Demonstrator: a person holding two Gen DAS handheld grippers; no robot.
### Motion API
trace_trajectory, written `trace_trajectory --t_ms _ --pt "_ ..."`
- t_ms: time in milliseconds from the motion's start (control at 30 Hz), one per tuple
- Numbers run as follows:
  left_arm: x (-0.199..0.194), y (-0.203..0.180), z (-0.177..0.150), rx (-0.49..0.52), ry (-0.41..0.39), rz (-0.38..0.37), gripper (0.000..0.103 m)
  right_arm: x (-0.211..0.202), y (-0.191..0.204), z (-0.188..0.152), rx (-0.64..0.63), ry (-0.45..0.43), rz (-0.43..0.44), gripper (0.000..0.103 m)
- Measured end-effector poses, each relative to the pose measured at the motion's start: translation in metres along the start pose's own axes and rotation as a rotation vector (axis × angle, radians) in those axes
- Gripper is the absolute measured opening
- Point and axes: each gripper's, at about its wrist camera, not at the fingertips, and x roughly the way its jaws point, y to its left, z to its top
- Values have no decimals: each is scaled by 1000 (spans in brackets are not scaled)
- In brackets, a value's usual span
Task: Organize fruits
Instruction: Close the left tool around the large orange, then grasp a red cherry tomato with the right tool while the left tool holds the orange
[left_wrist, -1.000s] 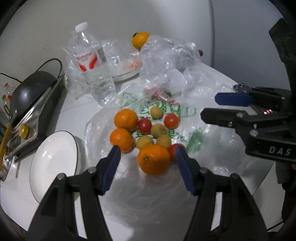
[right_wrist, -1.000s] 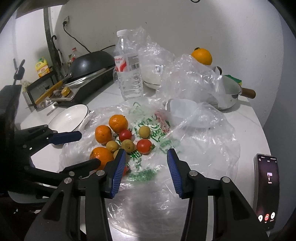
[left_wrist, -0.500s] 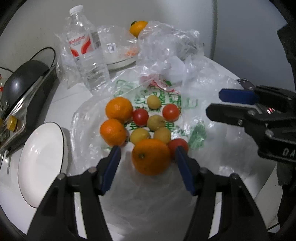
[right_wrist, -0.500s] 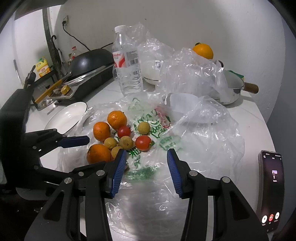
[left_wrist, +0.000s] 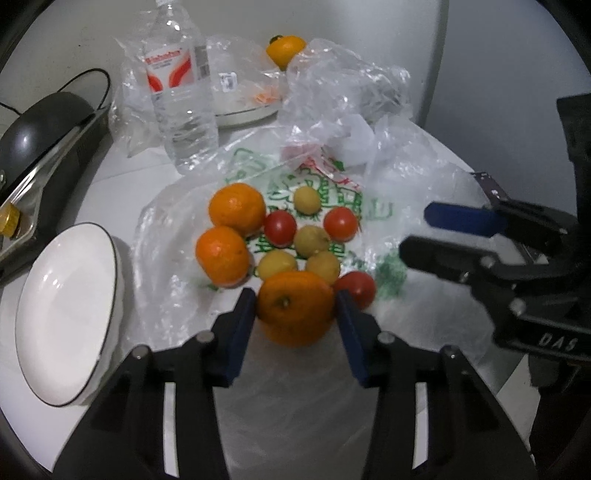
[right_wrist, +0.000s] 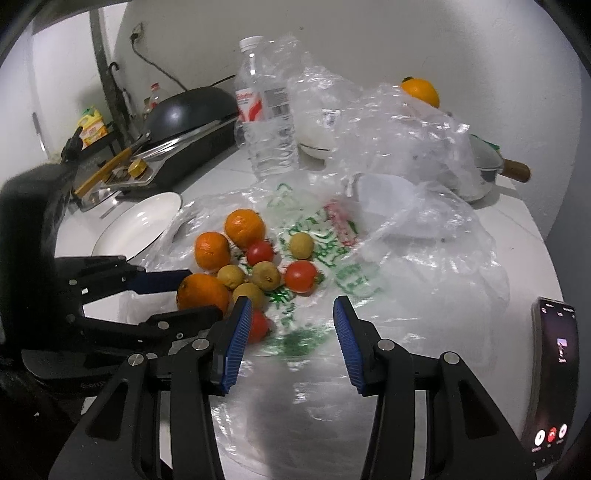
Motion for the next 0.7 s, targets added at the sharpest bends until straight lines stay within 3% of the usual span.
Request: trace_trajectory --t_ms 333,700 --pt "-25 6 0 6 -59 11 45 21 16 1 -5 69 45 48" --pt "-44 19 -10 1 -96 17 45 39 31 -5 -33 134 10 35"
